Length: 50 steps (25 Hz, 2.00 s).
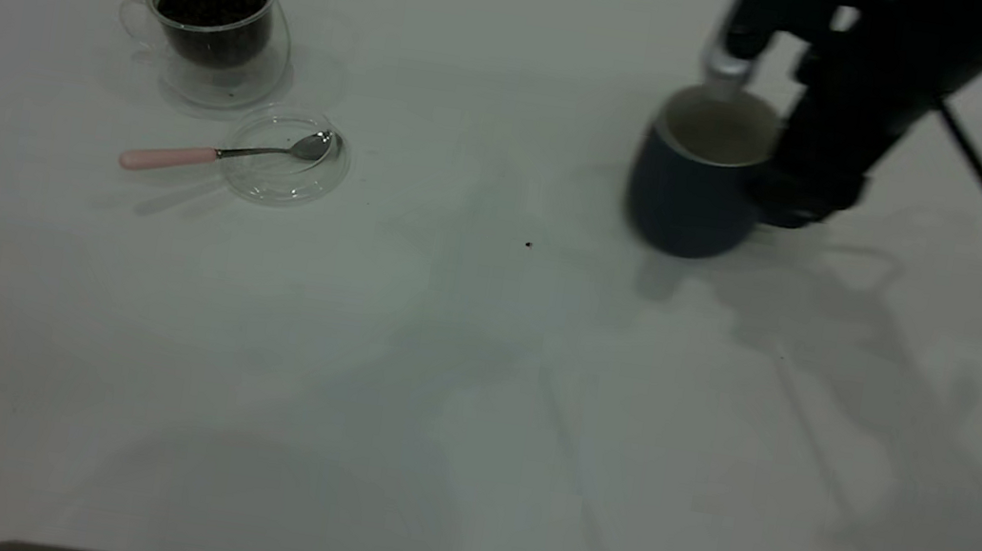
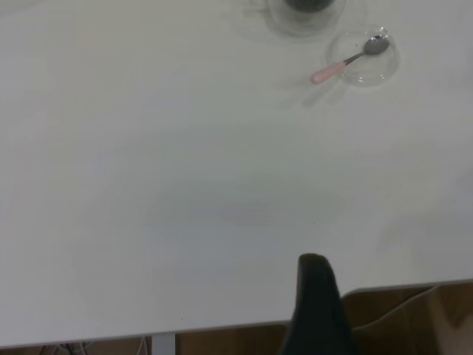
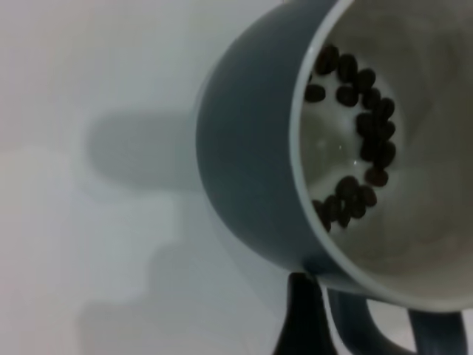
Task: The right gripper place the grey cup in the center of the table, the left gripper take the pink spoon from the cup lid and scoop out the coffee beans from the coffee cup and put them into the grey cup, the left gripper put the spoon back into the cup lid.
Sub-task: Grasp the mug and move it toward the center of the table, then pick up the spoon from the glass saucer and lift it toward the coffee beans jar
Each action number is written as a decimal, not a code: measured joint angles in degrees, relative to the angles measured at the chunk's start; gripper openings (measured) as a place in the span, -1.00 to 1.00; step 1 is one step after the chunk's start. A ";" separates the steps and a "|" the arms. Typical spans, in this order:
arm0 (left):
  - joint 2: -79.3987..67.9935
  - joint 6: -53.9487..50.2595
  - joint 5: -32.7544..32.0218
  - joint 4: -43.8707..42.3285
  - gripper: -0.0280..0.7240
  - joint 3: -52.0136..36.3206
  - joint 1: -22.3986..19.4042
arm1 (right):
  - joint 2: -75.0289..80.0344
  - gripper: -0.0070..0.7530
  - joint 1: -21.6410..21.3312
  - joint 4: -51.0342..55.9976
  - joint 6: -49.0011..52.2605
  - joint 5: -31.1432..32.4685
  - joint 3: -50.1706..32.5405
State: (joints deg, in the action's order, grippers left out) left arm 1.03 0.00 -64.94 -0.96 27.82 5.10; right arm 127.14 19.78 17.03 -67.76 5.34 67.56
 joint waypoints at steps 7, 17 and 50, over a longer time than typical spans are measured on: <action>0.00 0.00 0.00 0.00 0.64 0.00 0.00 | 0.00 0.59 8.76 9.00 0.00 -4.82 0.00; 0.00 0.00 0.00 0.00 0.64 0.00 0.00 | -2.22 0.59 15.73 23.34 0.06 -11.52 -0.08; 0.00 0.00 0.00 0.00 0.64 0.00 0.00 | -85.53 0.58 9.34 -18.24 62.64 65.48 -10.18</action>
State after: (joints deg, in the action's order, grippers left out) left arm 1.03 0.00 -64.94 -0.96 27.82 5.10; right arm 41.61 29.11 -1.21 -5.12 70.82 57.39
